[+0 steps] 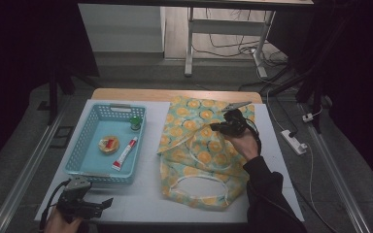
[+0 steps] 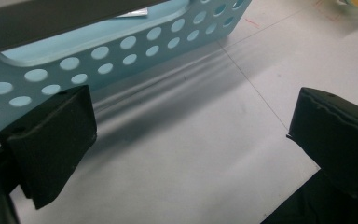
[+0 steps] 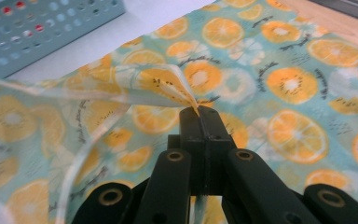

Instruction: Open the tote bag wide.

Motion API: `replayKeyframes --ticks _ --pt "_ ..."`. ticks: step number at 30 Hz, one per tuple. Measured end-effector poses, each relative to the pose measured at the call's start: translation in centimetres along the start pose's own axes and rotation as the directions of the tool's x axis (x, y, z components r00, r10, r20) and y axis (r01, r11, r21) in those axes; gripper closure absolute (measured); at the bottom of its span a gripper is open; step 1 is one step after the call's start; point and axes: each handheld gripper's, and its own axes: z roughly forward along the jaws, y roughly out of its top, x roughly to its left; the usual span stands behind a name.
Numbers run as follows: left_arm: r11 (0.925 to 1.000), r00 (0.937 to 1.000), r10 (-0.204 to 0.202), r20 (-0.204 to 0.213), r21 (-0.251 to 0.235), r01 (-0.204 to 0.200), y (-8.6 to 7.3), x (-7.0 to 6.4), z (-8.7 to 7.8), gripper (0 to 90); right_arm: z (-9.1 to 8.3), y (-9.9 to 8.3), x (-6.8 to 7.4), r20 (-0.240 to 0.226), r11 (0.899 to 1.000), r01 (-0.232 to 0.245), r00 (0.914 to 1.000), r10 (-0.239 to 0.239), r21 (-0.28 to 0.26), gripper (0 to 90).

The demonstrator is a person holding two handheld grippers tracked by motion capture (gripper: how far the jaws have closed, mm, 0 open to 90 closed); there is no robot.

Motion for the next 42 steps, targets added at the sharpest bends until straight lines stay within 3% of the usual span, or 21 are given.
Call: replayKeyframes --ticks 12,24,29,33,38,40,42 --pt "1.0 1.0 0.0 0.0 0.0 0.0 0.0 0.0 0.0 0.6 2.7 0.2 -2.1 0.06 1.0 -0.006 0.9982 0.005 0.008 89.3" --pt "1.0 1.0 0.0 -0.002 0.0 0.0 0.0 0.0 0.0 0.7 5.8 -2.2 -2.7 0.083 0.995 -0.006 0.9965 -0.002 0.096 85.6" --pt "1.0 1.0 0.0 -0.003 0.0 0.0 0.0 0.0 0.0 0.7 5.2 -2.0 -2.8 0.082 0.997 -0.014 0.9966 0.009 0.07 77.9" --pt "1.0 1.0 0.001 -0.004 0.0 -0.001 0.0 0.0 0.0 0.7 3.6 -1.2 -2.5 0.086 0.999 -0.032 0.9958 0.031 0.013 64.0" --pt "1.0 1.0 0.001 -0.004 0.0 -0.001 0.0 0.0 0.0 0.7 2.4 -1.1 -2.1 0.093 0.999 -0.038 0.995 0.038 0.002 54.6" --pt "1.0 1.0 0.001 -0.005 0.0 -0.001 0.0 0.0 0.0 0.8 1.7 -1.1 -1.5 0.08 1.0 -0.029 0.9964 0.029 -0.003 45.0" --pt "1.0 1.0 0.001 -0.005 0.0 -0.001 0.0 -0.1 0.0 0.7 1.6 -1.1 -1.2 0.069 1.0 -0.027 0.9973 0.026 0.003 42.6"
